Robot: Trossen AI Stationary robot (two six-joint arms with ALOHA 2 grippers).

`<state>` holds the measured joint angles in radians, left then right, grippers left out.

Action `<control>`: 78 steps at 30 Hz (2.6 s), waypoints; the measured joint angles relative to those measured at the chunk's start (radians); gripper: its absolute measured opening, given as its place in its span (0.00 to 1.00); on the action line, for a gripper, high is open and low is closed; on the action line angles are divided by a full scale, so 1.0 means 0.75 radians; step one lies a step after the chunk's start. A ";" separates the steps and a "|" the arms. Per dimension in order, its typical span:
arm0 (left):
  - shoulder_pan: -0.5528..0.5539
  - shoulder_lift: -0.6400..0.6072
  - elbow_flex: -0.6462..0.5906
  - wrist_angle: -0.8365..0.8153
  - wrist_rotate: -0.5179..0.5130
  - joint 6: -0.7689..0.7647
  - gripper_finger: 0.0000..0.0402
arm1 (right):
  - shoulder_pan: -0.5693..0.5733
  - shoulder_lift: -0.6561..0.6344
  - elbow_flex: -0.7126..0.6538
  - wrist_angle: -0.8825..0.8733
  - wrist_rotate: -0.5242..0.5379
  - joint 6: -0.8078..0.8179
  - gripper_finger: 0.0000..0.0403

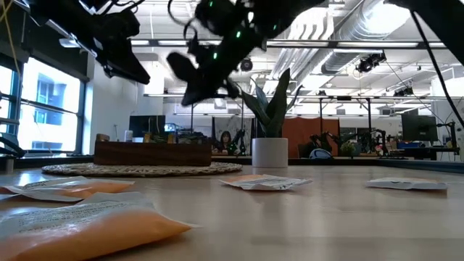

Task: Pick & Place Tea
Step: Put the white tea bag into the left section of the wooden organizer

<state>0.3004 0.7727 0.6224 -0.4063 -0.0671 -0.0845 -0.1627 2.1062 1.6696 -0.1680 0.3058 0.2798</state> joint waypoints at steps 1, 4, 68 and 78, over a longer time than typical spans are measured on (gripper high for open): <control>0.000 -0.004 0.000 -0.022 0.041 -0.002 0.27 | 0.012 -0.028 0.000 -0.018 -0.008 -0.028 0.01; -0.020 -0.006 0.000 -0.098 0.170 -0.017 0.27 | 0.071 -0.112 0.002 -0.091 -0.025 -0.118 0.01; -1.125 0.896 -0.324 1.074 0.066 -1.512 0.27 | 0.593 0.269 -0.292 0.420 -0.448 -0.049 0.00; -1.125 0.896 -0.324 1.080 0.076 -1.549 0.27 | 0.592 0.271 -0.292 0.416 -0.448 -0.060 0.00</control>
<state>-0.5434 1.4445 0.3794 0.4034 -0.0097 -1.2465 0.2813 2.3094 1.4506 0.1440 -0.0305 0.2352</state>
